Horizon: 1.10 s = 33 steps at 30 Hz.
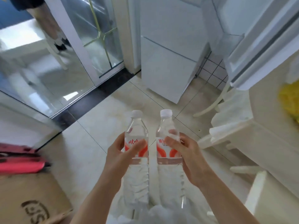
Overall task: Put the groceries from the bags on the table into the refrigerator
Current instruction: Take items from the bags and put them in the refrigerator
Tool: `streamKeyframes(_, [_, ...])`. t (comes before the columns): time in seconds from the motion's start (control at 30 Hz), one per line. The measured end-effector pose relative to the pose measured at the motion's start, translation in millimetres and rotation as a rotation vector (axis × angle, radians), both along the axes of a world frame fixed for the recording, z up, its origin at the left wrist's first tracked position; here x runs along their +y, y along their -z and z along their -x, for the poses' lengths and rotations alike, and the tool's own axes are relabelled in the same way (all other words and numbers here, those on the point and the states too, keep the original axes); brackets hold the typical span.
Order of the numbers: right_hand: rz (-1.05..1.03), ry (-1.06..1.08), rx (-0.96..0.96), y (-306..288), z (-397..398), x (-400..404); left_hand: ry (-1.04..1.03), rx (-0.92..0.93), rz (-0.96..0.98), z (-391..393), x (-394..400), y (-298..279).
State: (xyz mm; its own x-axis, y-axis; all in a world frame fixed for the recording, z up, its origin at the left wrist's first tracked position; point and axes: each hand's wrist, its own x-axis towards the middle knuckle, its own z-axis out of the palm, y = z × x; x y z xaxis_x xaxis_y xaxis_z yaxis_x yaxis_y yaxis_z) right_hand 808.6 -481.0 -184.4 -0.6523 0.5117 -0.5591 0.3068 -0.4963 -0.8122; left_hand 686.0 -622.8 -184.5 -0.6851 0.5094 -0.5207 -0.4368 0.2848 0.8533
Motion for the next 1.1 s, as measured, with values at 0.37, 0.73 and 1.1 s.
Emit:
streamKeyframes(0.37, [0.020,0.072,0.052,1.4,108.0,24.7,-0.035,-0.013,0.013,102.0,28.4,4.9])
streamKeyframes(0.73, [-0.215,-0.034,0.059,-11.8,232.7,161.6,-0.015,0.105,-0.014,224.5,167.9,-15.7])
streamKeyframes(1.1, [-0.254,0.149,0.110,-38.5,327.4,287.4,0.054,0.192,-0.117,334.3,309.6,-31.4])
